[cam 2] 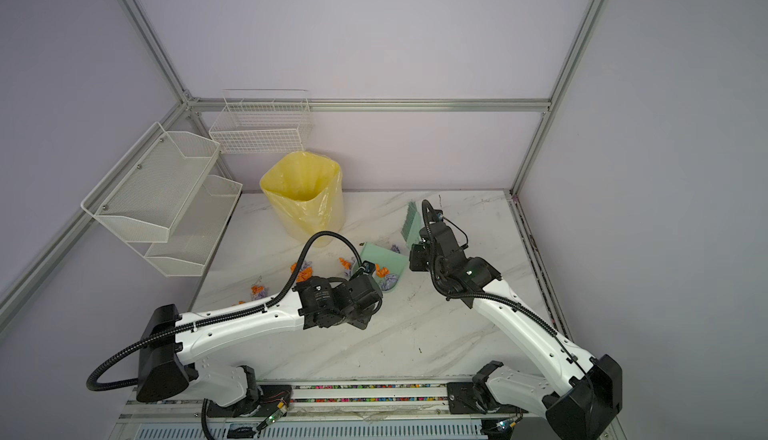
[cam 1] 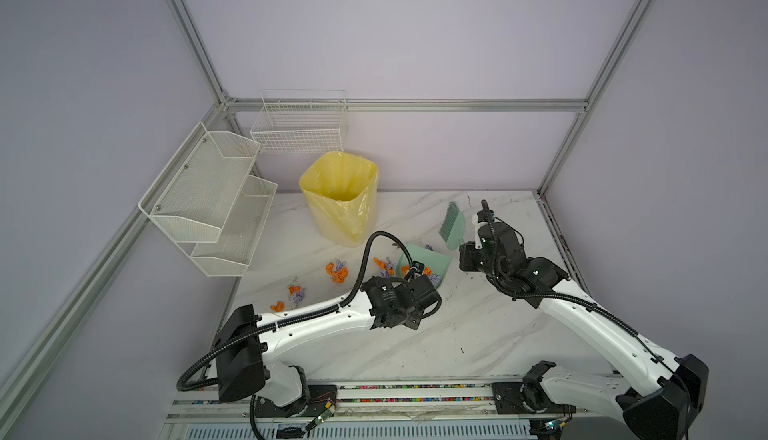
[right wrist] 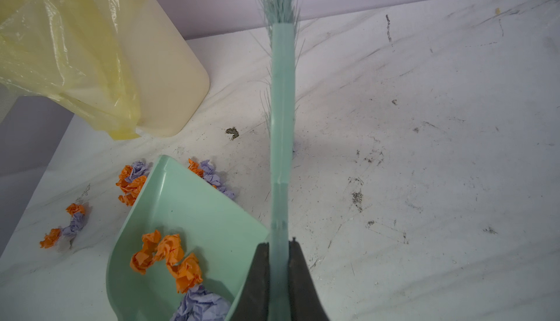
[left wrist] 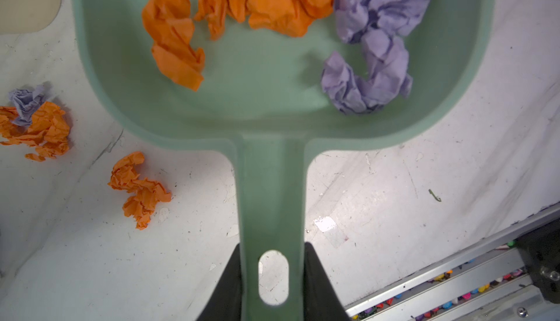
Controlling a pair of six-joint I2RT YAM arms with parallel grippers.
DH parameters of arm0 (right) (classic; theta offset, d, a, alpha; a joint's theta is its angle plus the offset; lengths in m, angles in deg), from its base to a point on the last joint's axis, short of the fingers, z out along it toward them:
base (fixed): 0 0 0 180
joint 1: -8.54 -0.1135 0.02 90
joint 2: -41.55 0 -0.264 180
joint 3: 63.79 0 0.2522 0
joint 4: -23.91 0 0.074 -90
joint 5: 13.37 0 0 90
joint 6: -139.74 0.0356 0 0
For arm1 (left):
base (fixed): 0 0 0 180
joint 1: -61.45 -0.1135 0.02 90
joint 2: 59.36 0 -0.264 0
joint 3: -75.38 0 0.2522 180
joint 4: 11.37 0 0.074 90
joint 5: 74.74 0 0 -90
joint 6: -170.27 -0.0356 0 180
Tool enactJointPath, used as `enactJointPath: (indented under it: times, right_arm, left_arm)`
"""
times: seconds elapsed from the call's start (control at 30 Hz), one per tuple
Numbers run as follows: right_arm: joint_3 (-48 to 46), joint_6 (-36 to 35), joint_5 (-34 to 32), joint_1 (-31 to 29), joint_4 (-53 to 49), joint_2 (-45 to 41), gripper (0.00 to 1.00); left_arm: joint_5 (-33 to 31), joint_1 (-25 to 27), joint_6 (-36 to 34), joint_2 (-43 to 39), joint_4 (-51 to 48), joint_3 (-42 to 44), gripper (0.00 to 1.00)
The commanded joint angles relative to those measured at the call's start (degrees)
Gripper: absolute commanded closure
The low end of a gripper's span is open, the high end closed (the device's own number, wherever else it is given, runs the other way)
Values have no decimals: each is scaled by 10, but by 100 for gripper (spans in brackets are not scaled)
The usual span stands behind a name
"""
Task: Sweep away the paper scraps from the table
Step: 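Lift the filled dustpan toward the yellow bin with left gripper while right draws back, then tip the dustpan over the yellow bin with the left gripper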
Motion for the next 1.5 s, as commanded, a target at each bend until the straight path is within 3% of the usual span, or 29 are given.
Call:
enactJointPath:
  times: [0.0, 0.2, 0.63, 0.93, 1.47]
  right_arm:
    - [-9, 11, -1, 4, 28, -24, 100]
    - [-34, 18, -3, 11, 36, -61, 100]
    - [-47, 14, 12, 15, 49, -58, 100]
    - [-52, 1, 12, 16, 55, -52, 100]
    - [-37, -3, 15, 17, 66, -22, 100]
  left_arm:
    - [-12, -12, -5, -2, -5, -71, 100]
    - [24, -52, -18, -19, 4, -106, 100]
    - [77, -139, -77, -24, -1, -190, 100]
    - [113, -204, -110, 8, -17, -273, 100]
    - [240, -312, -129, 108, -37, -425, 100]
